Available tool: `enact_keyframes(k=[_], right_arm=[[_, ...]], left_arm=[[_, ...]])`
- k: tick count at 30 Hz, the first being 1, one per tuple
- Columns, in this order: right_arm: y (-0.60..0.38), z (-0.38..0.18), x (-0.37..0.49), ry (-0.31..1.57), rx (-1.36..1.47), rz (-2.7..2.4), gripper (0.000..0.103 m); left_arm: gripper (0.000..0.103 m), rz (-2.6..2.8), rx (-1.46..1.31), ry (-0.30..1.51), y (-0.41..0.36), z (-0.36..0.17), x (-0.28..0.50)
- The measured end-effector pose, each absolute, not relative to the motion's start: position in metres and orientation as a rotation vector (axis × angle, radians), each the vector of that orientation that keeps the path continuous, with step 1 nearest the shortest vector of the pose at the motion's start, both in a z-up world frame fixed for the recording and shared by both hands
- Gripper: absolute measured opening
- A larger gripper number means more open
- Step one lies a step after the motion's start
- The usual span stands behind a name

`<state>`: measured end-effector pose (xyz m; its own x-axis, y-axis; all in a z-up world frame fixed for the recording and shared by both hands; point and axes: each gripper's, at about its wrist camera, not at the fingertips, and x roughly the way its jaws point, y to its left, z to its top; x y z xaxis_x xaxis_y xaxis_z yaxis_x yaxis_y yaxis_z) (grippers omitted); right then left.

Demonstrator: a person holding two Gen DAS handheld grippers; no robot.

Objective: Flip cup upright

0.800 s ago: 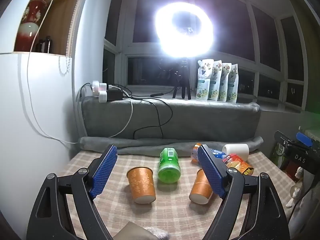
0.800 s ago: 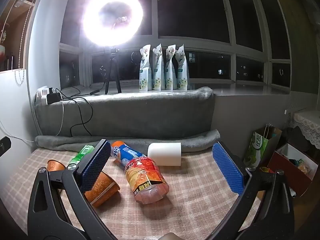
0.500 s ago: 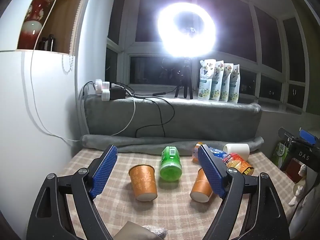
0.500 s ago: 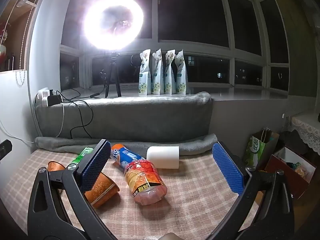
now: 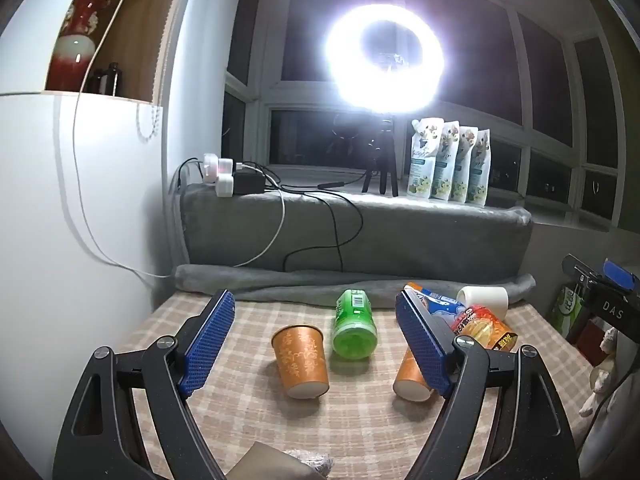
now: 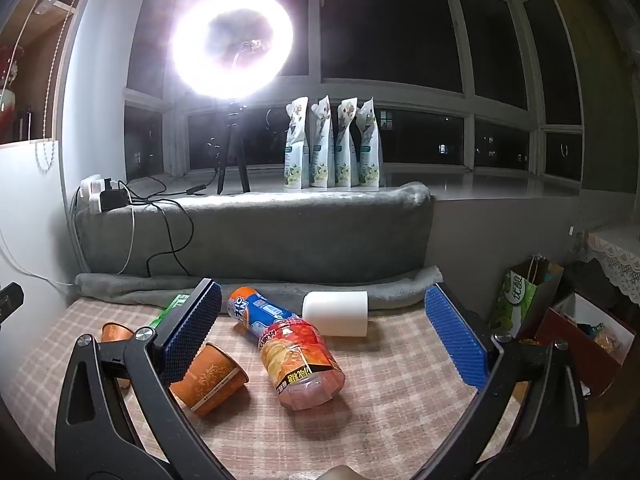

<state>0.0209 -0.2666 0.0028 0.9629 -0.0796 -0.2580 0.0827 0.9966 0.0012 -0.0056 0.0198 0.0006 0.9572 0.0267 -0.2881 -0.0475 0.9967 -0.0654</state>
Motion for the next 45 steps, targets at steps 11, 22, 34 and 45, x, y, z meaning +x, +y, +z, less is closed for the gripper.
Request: enact_keyframes(k=[11, 22, 34, 45], right_arm=[[-0.270, -0.001, 0.023, 0.258, 0.024, -0.092, 0.103], [-0.275, -0.002, 0.022, 0.257, 0.031, -0.094, 0.103], [-0.275, -0.002, 0.023, 0.251, 0.026, -0.090, 0.103], [-0.274, -0.003, 0.023, 0.251, 0.021, -0.089, 0.103]], left_arm=[[0.083, 0.035, -0.062, 0.292, 0.011, -0.002, -0.005], [0.083, 0.033, -0.060, 0.296, 0.007, -0.003, -0.003], [0.083, 0.035, -0.069, 0.291, 0.010, -0.005, -0.006], [0.083, 0.035, -0.070, 0.292, 0.011, -0.005, -0.007]])
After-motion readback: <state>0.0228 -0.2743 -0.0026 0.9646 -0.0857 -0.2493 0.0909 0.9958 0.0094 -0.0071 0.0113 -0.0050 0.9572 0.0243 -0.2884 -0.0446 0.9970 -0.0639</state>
